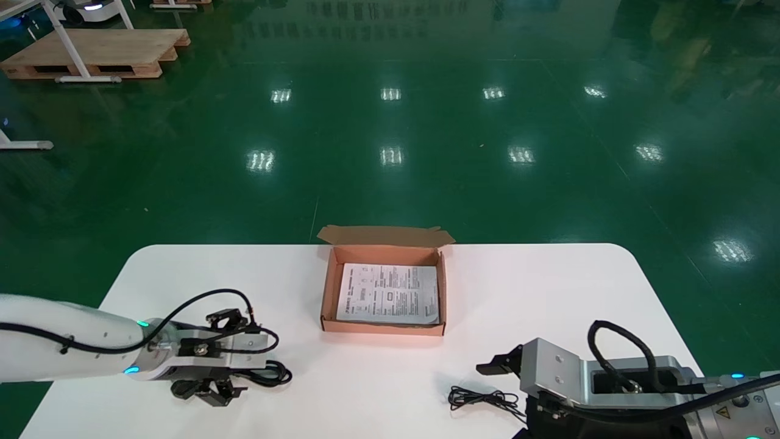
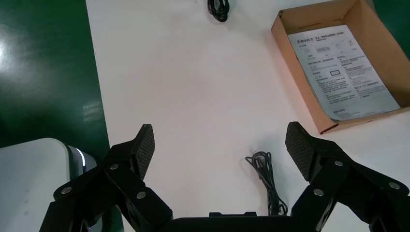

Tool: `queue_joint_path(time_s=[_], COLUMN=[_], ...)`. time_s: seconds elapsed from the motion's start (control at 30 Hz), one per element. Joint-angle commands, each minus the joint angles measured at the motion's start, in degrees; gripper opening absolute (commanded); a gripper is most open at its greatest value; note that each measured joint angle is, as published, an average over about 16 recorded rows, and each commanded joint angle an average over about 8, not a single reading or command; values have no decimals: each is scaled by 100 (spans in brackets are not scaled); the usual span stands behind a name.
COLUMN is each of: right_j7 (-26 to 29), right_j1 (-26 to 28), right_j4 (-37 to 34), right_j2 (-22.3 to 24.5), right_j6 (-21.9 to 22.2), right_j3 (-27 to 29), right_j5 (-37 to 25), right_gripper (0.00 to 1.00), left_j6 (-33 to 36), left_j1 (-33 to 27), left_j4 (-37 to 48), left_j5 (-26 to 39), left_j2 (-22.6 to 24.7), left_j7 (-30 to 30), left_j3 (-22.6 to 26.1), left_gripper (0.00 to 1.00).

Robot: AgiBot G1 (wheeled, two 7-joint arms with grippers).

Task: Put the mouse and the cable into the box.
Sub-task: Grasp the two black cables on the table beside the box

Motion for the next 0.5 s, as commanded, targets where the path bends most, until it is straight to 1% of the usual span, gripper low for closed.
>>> queue_joint_path(time_s=[0.03, 0.27, 0.5], right_j7=[28, 50, 70], right_j1=[-18, -31, -40], right_j4=[9, 30, 57], right_j2=[7, -14, -10], right_j6=[13, 22, 41], right_j3=[-1, -21, -35], right_j5=[-3, -28, -70], right_gripper=[100, 100, 100], left_j6=[-21, -64, -64], left_j1=[-11, -48, -55], left_j4=[160, 391, 451], left_j5=[10, 14, 102], left_j2=[51, 113, 164], left_j7=[31, 135, 191], left_j3=[14, 31, 93], left_gripper=[100, 100, 100])
